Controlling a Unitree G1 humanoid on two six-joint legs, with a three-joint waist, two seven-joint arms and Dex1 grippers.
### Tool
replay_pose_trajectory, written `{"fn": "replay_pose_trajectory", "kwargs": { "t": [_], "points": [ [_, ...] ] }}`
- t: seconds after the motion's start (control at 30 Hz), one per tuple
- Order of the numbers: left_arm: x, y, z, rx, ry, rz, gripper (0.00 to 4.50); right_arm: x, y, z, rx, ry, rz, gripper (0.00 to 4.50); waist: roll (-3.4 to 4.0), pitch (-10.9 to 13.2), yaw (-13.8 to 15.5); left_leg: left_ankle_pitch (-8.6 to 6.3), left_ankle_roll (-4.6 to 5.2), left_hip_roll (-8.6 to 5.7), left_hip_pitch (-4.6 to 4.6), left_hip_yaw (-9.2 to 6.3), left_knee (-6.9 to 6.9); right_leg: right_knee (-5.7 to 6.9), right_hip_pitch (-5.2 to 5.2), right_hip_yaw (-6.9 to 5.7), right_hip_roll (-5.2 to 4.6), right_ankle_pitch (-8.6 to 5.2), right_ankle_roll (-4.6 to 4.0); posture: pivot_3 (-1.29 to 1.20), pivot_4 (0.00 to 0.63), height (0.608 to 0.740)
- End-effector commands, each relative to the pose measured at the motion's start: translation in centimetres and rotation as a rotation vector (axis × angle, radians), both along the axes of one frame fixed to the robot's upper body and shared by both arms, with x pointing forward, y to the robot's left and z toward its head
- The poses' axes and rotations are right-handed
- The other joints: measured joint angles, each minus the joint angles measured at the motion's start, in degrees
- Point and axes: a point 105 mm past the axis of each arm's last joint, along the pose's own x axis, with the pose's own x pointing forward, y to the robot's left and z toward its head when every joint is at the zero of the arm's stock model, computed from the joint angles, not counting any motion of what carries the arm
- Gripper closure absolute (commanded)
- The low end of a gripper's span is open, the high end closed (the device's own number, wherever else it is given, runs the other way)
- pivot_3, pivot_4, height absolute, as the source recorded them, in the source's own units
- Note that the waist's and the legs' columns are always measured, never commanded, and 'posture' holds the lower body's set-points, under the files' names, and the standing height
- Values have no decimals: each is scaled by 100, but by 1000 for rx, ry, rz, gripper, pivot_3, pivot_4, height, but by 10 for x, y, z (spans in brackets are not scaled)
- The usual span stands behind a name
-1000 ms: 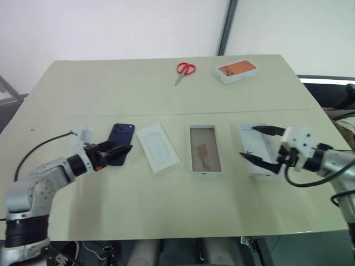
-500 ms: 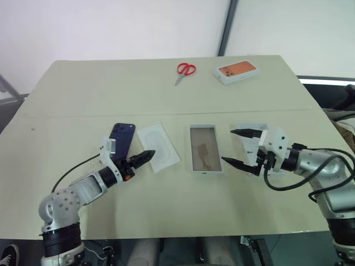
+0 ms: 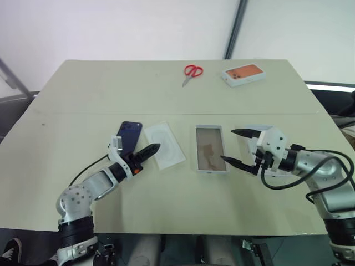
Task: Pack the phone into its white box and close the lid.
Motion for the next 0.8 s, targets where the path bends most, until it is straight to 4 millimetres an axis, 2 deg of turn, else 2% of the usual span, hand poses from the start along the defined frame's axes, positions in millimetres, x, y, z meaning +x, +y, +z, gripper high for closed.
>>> {"fn": "replay_pose_trajectory", "kwargs": {
  "t": [0.03,0.27,0.37,0.6,0.8],
  "points": [
    [0,-12,-10,-16,49,-36,0,-2,4,10,3,-47,14,38,0,0,1,0,1,0,0,0,0,-1,0,1,0,0,0,0,150,740],
    [4,-17,-14,-22,66,-36,0,-2,6,9,6,-46,15,38,0,0,1,0,2,1,-3,-2,-4,-3,-4,0,-1,0,2,0,150,740],
    [4,-12,-15,-21,70,-24,751,-3,5,9,11,-45,12,0,0,0,-4,-1,3,1,-4,-2,-5,-5,-7,1,-1,0,2,0,150,740],
    [4,-8,-14,-37,71,-16,4366,-1,6,8,17,-43,8,0,3,-2,-3,-3,7,2,-15,1,-15,-7,-23,2,-1,-1,5,0,150,740],
    [5,-4,-8,-61,67,4,4449,0,6,8,30,-42,0,0,1,0,-13,-4,6,6,-13,5,-12,-7,-21,3,-2,-1,3,0,150,740]
  ]
}}
